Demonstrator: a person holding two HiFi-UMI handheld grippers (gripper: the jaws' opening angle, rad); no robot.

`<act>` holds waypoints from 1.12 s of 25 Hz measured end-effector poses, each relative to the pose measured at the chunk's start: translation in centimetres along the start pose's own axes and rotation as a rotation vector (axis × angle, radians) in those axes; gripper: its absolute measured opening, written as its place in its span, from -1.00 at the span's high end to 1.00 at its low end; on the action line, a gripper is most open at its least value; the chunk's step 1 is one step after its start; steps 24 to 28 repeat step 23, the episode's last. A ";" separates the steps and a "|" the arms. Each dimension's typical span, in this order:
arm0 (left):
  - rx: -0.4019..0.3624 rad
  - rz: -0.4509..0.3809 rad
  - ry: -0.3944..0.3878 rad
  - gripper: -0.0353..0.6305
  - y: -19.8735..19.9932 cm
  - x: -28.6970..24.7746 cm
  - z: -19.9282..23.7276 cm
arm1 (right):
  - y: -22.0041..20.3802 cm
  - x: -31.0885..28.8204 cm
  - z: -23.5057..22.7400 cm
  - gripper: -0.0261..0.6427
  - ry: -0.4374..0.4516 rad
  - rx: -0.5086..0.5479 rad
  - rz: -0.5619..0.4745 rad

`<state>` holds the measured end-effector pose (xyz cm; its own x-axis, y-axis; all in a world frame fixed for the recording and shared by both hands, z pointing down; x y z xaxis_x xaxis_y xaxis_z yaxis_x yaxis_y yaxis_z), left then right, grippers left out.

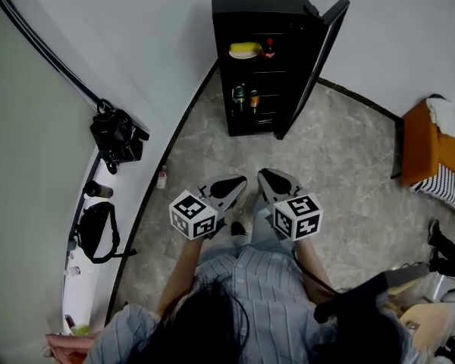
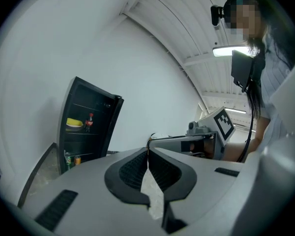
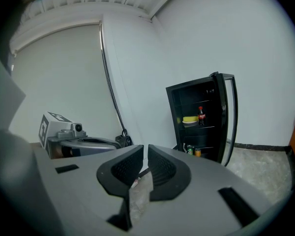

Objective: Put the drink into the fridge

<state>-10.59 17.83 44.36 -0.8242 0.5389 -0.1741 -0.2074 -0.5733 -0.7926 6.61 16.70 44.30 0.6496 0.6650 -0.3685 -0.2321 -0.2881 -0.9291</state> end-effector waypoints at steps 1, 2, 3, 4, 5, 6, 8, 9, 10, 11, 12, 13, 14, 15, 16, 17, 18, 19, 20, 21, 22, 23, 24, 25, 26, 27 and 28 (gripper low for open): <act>0.000 -0.001 -0.003 0.87 0.0 -0.1 -0.1 | 0.1 0.0 -0.1 0.81 0.002 -0.002 0.000; -0.001 -0.002 -0.006 0.87 0.1 -0.1 -0.2 | 0.2 0.0 -0.1 0.81 0.003 -0.004 -0.002; -0.001 -0.003 -0.008 0.87 0.1 -0.1 -0.2 | 0.2 0.0 -0.1 0.81 0.003 -0.007 -0.003; -0.002 -0.003 -0.008 0.87 0.2 0.0 -0.1 | 0.2 -0.1 0.0 0.81 0.004 -0.008 -0.002; -0.001 -0.004 -0.007 0.87 0.2 0.1 0.1 | 0.2 -0.2 0.1 0.81 0.005 -0.008 0.001; -0.001 -0.006 -0.003 0.87 0.3 0.3 0.3 | 0.2 -0.4 0.2 0.81 0.006 -0.005 0.003; 0.000 -0.015 0.005 0.87 0.4 0.5 0.6 | 0.1 -0.5 0.3 0.81 0.007 0.002 0.007; 0.001 -0.018 0.008 0.87 0.5 0.4 0.7 | 0.0 -0.5 0.2 0.81 0.006 0.002 0.009; 0.002 -0.018 0.009 0.87 0.5 0.3 0.7 | -0.1 -0.3 0.0 0.81 0.003 -0.001 0.010; 0.003 -0.016 0.010 0.87 0.4 0.1 0.7 | -0.2 -0.2 -0.2 0.81 0.000 -0.006 0.011; 0.004 -0.012 0.009 0.87 0.4 -0.1 0.7 | -0.3 -0.1 -0.3 0.81 -0.004 -0.012 0.012; 0.004 -0.007 0.006 0.87 0.4 -0.2 0.7 | -0.4 0.0 -0.5 0.81 -0.007 -0.017 0.013; 0.003 -0.001 0.002 0.87 0.5 -0.4 0.6 | -0.4 0.1 -0.6 0.81 -0.010 -0.020 0.012; 0.001 0.005 -0.003 0.87 0.5 -0.6 0.6 | -0.4 0.1 -0.7 0.81 -0.013 -0.022 0.012; -0.002 0.012 -0.009 0.87 0.5 -0.8 0.5 | -0.3 0.1 -0.8 0.81 -0.015 -0.023 0.011; -0.005 0.018 -0.013 0.87 0.6 -0.9 0.5 | -0.3 0.0 -0.9 0.81 -0.016 -0.024 0.011; -0.007 0.024 -0.014 0.87 0.6 -1.0 0.5 | -0.4 -0.1 -1.0 0.81 -0.015 -0.025 0.010; -0.009 0.028 -0.012 0.87 0.5 -1.0 0.5 | -0.4 -0.3 -1.0 0.81 -0.012 -0.026 0.010; -0.010 0.030 -0.006 0.87 0.6 -1.0 0.6 | -0.4 -0.5 -1.0 0.81 -0.007 -0.026 0.009; -0.011 0.031 0.002 0.87 0.6 -0.9 0.7 | -0.4 -0.6 -1.0 0.81 -0.001 -0.026 0.009; -0.012 0.030 0.010 0.87 0.7 -0.8 0.8 | -0.3 -0.9 -1.1 0.81 0.006 -0.025 0.008; -0.012 0.030 0.019 0.87 0.8 -0.7 0.9 | -0.3 -1.1 -1.2 0.81 0.012 -0.024 0.007; -0.012 0.030 0.019 0.87 0.8 -0.7 0.9 | -0.3 -1.1 -1.2 0.81 0.012 -0.024 0.007; -0.012 0.030 0.019 0.87 0.8 -0.7 0.9 | -0.3 -1.1 -1.2 0.81 0.012 -0.024 0.007; -0.012 0.030 0.019 0.87 0.8 -0.7 0.9 | -0.3 -1.1 -1.2 0.81 0.012 -0.024 0.007; -0.012 0.030 0.019 0.87 0.8 -0.7 0.9 | -0.3 -1.1 -1.2 0.81 0.012 -0.024 0.007; -0.012 0.030 0.019 0.87 0.8 -0.7 0.9 | -0.3 -1.1 -1.2 0.81 0.012 -0.024 0.007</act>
Point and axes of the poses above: the fingertips, and each gripper's own axes: x backward along the fingers, z to its left, y out of its top, the point moved 9 cm from there along x, backward along the fingers, and after that the axes turned 15 degrees about x, right-handed, at the moved point
